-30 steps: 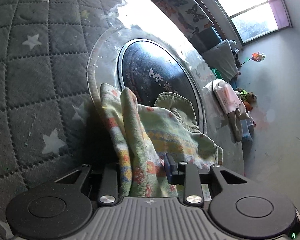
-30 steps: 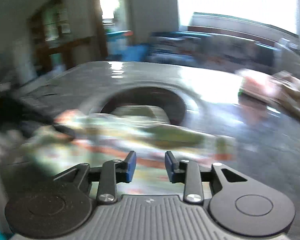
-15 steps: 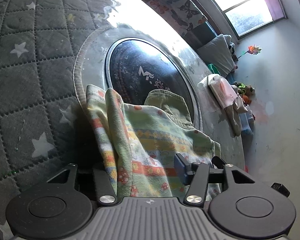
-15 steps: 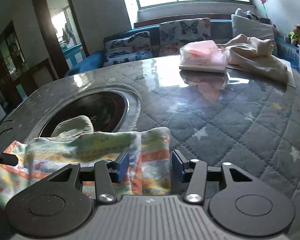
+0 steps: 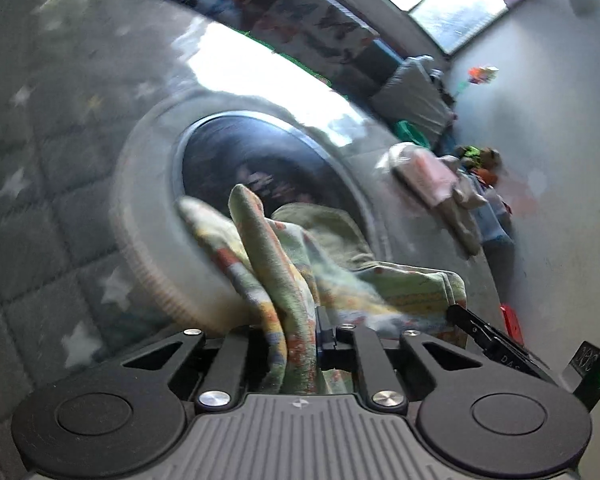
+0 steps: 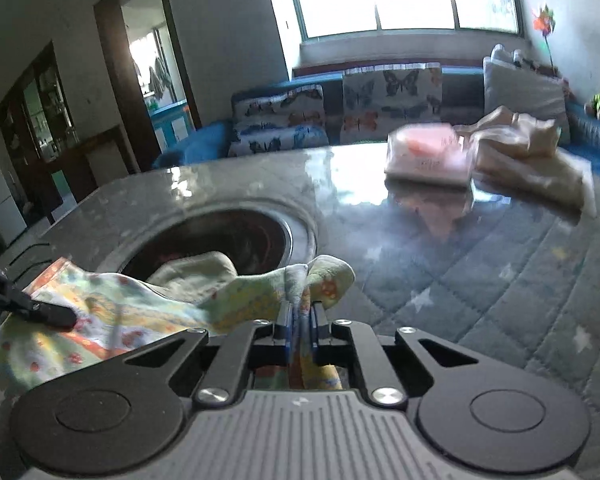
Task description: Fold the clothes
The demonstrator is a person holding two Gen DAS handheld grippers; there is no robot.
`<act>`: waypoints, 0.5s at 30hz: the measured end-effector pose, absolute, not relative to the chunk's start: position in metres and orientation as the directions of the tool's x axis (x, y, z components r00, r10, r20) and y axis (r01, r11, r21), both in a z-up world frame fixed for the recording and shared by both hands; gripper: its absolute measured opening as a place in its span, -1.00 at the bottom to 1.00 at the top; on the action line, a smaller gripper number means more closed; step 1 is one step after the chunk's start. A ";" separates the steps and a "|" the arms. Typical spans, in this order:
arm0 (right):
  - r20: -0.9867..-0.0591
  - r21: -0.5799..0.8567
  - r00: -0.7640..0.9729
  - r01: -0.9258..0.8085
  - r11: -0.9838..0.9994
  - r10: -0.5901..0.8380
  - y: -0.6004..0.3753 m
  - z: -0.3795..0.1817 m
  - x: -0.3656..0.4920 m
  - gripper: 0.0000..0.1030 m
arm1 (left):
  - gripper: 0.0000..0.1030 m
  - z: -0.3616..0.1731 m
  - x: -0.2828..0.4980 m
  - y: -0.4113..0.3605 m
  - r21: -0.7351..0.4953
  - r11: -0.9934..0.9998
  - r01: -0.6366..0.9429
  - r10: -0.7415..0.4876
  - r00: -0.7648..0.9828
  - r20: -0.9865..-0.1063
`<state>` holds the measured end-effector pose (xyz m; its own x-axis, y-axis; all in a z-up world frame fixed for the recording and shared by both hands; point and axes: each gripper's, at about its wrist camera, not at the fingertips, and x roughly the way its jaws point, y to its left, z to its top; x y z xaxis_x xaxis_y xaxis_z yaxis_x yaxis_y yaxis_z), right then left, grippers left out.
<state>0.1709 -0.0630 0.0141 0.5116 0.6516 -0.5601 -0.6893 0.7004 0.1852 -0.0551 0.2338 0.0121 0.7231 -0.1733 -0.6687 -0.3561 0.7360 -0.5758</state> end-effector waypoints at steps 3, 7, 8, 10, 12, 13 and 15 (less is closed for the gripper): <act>-0.531 0.155 0.556 -0.677 0.719 0.639 -0.076 0.030 0.164 -0.96 | -0.76 0.027 -0.038 0.221 -0.553 0.778 -0.299 -0.186 0.732 -0.656; -0.486 0.141 0.627 -0.631 0.762 0.609 -0.106 0.054 0.161 -1.00 | -0.76 0.042 -0.010 0.202 -0.519 0.823 -0.231 -0.201 0.736 -0.646; -0.486 0.144 0.636 -0.618 0.773 0.600 -0.114 0.056 0.161 -1.00 | -0.76 0.044 -0.003 0.198 -0.512 0.830 -0.223 -0.203 0.734 -0.649; -0.500 0.175 0.633 -0.595 0.785 0.591 -0.127 0.056 0.164 -0.99 | -0.76 0.045 0.005 0.192 -0.503 0.837 -0.215 -0.205 0.728 -0.654; -0.519 0.196 0.626 -0.576 0.794 0.582 -0.135 0.047 0.167 -0.90 | -0.76 0.045 0.007 0.190 -0.497 0.842 -0.211 -0.206 0.725 -0.657; -0.532 0.211 0.616 -0.568 0.796 0.581 -0.138 0.041 0.169 -0.88 | -0.76 0.044 0.005 0.191 -0.496 0.841 -0.216 -0.203 0.724 -0.659; -0.556 0.258 0.588 -0.549 0.795 0.587 -0.140 0.029 0.174 -0.64 | -0.76 0.041 0.002 0.194 -0.495 0.838 -0.229 -0.195 0.721 -0.664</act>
